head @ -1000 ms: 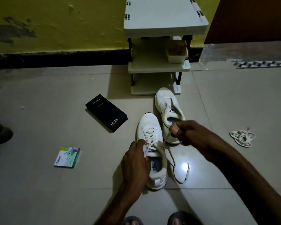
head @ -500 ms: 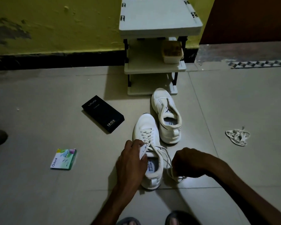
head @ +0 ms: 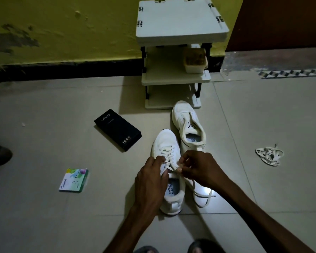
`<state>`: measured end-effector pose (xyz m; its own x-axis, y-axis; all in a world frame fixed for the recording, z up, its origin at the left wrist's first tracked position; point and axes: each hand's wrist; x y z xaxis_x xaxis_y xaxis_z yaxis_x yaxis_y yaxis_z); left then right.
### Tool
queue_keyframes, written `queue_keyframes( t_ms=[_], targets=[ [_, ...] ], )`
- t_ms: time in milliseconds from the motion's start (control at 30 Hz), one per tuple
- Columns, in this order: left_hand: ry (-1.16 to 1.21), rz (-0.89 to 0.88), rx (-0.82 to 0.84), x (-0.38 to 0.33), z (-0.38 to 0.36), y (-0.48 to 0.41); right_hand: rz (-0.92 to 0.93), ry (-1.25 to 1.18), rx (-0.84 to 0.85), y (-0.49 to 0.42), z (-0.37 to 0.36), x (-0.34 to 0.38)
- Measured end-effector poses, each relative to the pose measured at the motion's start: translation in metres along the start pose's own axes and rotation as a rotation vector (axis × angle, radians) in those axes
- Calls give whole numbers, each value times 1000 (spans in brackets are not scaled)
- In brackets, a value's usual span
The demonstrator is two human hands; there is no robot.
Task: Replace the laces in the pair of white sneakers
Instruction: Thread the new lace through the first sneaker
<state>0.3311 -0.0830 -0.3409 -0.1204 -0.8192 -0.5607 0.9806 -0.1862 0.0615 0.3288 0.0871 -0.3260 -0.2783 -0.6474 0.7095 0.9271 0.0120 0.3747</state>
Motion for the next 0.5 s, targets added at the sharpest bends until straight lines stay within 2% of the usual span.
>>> queue_keyframes(
  t_ms=[100, 333, 500],
  targets=[
    [34, -12, -10, -1, -2, 1, -26, 140, -61, 3, -4, 2],
    [83, -10, -48, 1, -7, 0, 81, 401, -160, 17, -10, 15],
    [108, -11, -56, 3, -7, 0, 132, 389, -190, 21, -13, 20]
  ],
)
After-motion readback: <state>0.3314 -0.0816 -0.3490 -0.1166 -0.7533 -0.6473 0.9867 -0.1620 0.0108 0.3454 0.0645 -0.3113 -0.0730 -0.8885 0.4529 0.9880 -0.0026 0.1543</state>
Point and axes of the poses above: each hand's wrist, its own y-axis away from the middle knuckle, its own z-axis out of the back of the hand, x = y × z, and after that the axes turned 3 degrees about x, right-handed
